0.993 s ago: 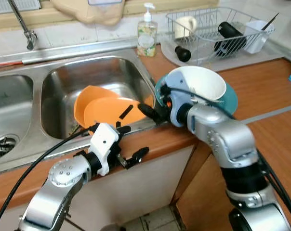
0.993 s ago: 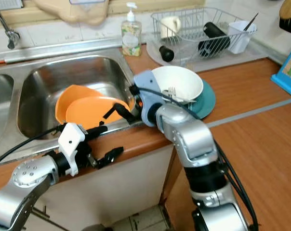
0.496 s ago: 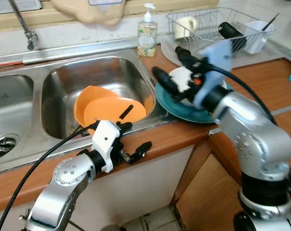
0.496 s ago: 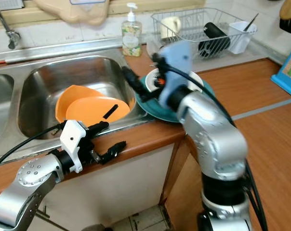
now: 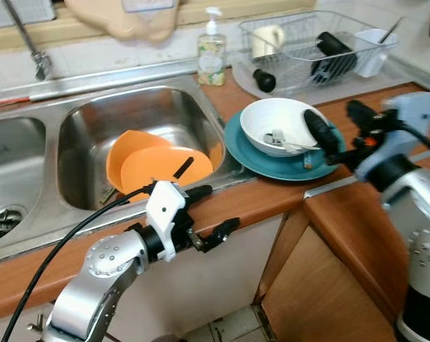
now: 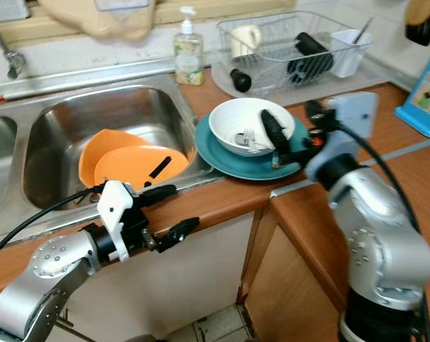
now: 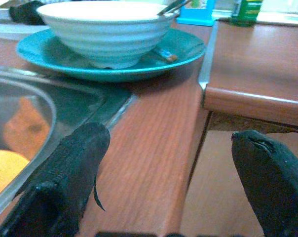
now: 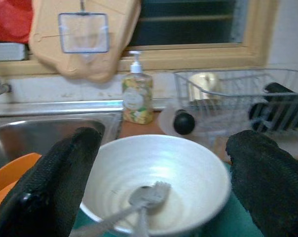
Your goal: Kitchen organization
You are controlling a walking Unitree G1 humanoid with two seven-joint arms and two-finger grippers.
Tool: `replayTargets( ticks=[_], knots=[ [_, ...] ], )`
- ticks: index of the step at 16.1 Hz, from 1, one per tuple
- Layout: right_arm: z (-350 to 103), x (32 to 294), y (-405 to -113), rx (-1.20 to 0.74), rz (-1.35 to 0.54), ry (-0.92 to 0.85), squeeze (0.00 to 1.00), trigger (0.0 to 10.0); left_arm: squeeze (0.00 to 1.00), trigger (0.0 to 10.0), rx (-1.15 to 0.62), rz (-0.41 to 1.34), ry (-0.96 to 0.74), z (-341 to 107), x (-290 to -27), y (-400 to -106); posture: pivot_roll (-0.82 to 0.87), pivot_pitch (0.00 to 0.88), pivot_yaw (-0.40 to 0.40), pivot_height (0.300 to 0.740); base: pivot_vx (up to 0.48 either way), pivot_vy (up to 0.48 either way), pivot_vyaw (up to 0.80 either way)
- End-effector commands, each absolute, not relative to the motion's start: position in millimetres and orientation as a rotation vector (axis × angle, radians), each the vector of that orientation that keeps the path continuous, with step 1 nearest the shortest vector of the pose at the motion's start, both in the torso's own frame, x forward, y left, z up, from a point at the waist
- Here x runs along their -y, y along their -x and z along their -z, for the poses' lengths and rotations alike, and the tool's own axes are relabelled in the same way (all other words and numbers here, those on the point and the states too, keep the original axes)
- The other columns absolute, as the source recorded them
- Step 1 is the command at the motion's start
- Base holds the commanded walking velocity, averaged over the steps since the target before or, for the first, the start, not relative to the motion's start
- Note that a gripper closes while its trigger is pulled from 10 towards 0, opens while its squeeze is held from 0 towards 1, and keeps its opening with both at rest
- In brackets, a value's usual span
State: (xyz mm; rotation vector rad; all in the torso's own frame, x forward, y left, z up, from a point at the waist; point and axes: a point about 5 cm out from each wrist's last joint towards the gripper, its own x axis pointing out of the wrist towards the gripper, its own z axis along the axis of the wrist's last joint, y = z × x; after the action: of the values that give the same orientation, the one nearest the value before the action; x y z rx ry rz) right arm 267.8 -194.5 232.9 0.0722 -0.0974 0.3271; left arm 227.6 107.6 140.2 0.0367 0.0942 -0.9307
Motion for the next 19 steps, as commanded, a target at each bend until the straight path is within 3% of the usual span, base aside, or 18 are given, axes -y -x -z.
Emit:
replayTargets(
  ticks=[1,2,3,4,6,7,19],
  knots=[
    [-226.7,197.3,-265.4,0.079,-0.344,-0.089,0.0,10.0,0.81,10.0,-0.092,0.939,-0.042,-141.9,-107.2,-229.5,-0.11,0.0,0.059,0.74,0.0,0.0,0.0],
    [-221.1,196.9,-263.9,0.053,-0.367,-0.086,0.0,8.9,0.81,10.0,-0.091,0.939,-0.04,-142.4,-106.9,-229.8,-0.11,0.0,0.052,0.74,0.0,0.0,0.0],
    [-218.7,196.5,-263.6,0.043,-0.376,-0.091,0.0,6.9,0.81,10.0,-0.09,0.936,-0.039,-142.5,-106.8,-229.8,-0.1,0.0,0.046,0.74,0.0,0.0,0.0],
    [-213.0,195.6,-264.0,0.022,-0.388,-0.101,0.0,3.7,0.81,10.0,-0.092,0.922,-0.041,-141.8,-108.1,-228.7,-0.09,0.0,0.04,0.74,0.0,0.0,0.0],
    [-209.1,194.4,-266.2,0.008,-0.386,-0.101,0.0,1.9,0.81,10.0,-0.094,0.914,-0.041,-141.5,-109.4,-226.7,-0.09,0.0,0.036,0.74,0.0,0.0,0.0],
    [-203.6,193.2,-270.1,-0.021,-0.376,-0.098,0.0,0.0,0.81,10.0,-0.099,0.909,-0.043,-141.0,-110.7,-225.4,-0.07,0.0,0.029,0.74,0.0,0.0,0.0],
    [-192.7,187.6,-279.3,-0.044,-0.413,-0.132,0.0,0.0,0.81,10.0,-0.096,0.905,-0.056,-141.2,-109.8,-226.5,-0.07,0.0,0.026,0.74,0.0,0.0,0.0]
  ],
)
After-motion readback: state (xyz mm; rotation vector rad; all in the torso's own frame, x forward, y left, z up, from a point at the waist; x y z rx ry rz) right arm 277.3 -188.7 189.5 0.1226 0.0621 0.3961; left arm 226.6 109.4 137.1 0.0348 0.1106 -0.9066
